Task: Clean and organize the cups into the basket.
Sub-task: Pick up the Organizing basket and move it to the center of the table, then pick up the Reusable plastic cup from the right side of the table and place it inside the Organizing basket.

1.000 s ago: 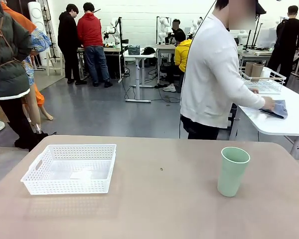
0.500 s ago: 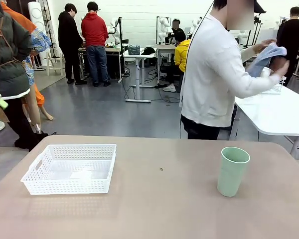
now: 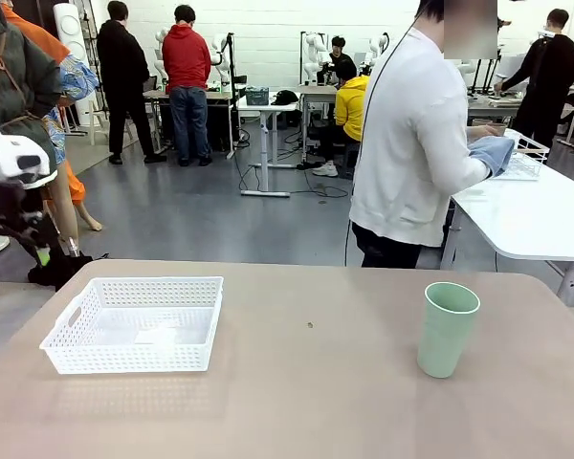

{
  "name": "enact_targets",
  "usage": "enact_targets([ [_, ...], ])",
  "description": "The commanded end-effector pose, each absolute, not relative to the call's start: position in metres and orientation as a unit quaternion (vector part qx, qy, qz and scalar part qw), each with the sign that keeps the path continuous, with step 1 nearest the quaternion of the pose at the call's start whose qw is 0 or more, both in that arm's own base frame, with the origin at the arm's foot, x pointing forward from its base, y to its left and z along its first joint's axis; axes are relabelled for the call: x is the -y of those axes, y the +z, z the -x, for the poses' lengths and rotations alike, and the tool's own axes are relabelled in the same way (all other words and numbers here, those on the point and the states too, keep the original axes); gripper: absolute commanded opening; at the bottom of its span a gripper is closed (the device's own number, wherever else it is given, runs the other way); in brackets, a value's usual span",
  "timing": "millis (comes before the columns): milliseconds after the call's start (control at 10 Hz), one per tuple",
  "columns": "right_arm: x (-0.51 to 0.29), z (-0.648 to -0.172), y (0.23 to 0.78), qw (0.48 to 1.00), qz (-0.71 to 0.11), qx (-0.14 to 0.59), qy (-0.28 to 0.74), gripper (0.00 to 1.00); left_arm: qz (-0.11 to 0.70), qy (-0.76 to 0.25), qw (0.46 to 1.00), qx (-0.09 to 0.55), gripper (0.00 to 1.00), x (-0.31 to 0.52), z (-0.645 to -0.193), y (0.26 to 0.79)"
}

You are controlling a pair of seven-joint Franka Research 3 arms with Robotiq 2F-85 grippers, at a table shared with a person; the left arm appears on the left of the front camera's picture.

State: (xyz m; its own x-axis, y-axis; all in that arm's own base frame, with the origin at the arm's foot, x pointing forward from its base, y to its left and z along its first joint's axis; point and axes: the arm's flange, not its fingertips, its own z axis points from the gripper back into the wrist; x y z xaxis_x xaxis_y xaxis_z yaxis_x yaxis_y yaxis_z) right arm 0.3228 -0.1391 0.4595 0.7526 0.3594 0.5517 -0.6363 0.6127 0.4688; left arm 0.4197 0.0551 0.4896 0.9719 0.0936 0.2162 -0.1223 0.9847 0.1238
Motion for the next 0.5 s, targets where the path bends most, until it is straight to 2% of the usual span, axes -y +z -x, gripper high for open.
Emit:
enact_targets([
  [0,0.147,-0.325,0.457,0.876,-0.351,0.188,0.273,1.0,-0.061,0.064,0.99,0.11,1.0,-0.052,-0.425,0.469],
  [200,0.139,-0.323,0.46,0.874,-0.335,0.206,0.285,1.0,-0.036,0.062,0.991,0.112,1.0,-0.046,-0.432,0.447],
  [400,0.139,-0.323,0.46,0.874,-0.335,0.206,0.285,1.0,0.008,0.053,0.995,0.087,1.0,-0.032,-0.437,0.427],
])
